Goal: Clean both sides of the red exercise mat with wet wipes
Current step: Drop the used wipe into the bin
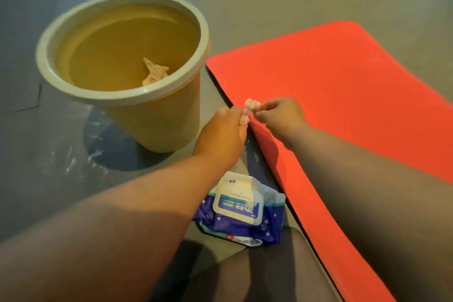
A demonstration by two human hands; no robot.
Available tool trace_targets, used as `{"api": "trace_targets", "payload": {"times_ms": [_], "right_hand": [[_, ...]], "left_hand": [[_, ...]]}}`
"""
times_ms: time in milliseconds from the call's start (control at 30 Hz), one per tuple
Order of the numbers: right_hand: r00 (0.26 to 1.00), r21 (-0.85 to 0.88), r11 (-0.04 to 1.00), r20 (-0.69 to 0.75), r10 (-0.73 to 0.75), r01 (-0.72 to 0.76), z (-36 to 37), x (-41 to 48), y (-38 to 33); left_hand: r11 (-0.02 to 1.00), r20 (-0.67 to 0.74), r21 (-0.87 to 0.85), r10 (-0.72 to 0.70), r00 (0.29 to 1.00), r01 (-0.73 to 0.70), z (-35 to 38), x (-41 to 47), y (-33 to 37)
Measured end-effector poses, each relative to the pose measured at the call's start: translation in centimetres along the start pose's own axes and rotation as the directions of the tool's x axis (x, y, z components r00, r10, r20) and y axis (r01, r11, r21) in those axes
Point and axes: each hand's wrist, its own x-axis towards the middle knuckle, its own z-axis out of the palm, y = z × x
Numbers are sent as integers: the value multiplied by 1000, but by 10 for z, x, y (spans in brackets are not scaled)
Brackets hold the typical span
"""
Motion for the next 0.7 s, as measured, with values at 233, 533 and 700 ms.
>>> {"api": "trace_targets", "payload": {"times_ms": [233,533,700], "right_hand": [[985,334,942,-155,71,-16,-59,-19,-76],[995,427,899,-27,-97,99,-45,-64,-188],[991,315,945,66,-116,90,-10,-80,-215]], "left_hand": [[993,-165,-47,101,981,-110,-103,12,64],[981,-396,-27,-188,899,193,-219,28,43],[933,-266,-268,-311,912,240,-233,19,4]]}}
